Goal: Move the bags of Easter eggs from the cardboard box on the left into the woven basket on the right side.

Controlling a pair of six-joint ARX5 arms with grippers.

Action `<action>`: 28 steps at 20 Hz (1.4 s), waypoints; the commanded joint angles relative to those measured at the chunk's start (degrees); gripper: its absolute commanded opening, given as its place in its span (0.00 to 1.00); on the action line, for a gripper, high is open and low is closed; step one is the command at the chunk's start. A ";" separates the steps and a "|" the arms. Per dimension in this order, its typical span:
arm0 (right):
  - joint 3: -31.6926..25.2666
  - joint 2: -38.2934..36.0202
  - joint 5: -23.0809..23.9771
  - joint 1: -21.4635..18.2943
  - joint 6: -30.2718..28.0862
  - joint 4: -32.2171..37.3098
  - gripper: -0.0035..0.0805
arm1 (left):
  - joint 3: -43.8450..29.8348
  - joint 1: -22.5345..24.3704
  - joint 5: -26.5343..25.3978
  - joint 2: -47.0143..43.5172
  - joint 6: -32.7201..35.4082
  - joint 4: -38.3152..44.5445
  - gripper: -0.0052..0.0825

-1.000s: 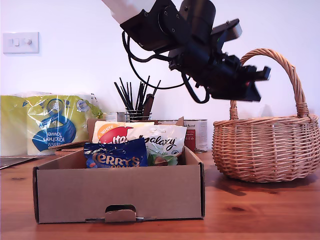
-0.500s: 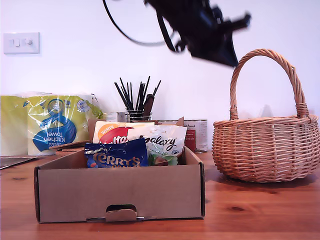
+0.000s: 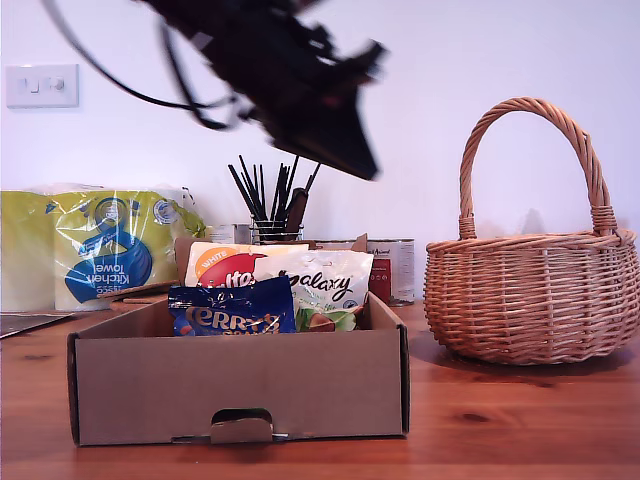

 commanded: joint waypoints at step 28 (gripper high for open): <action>0.85 -0.37 -0.15 0.33 -0.15 0.37 0.03 | -3.26 22.71 13.29 10.84 25.33 -8.57 0.87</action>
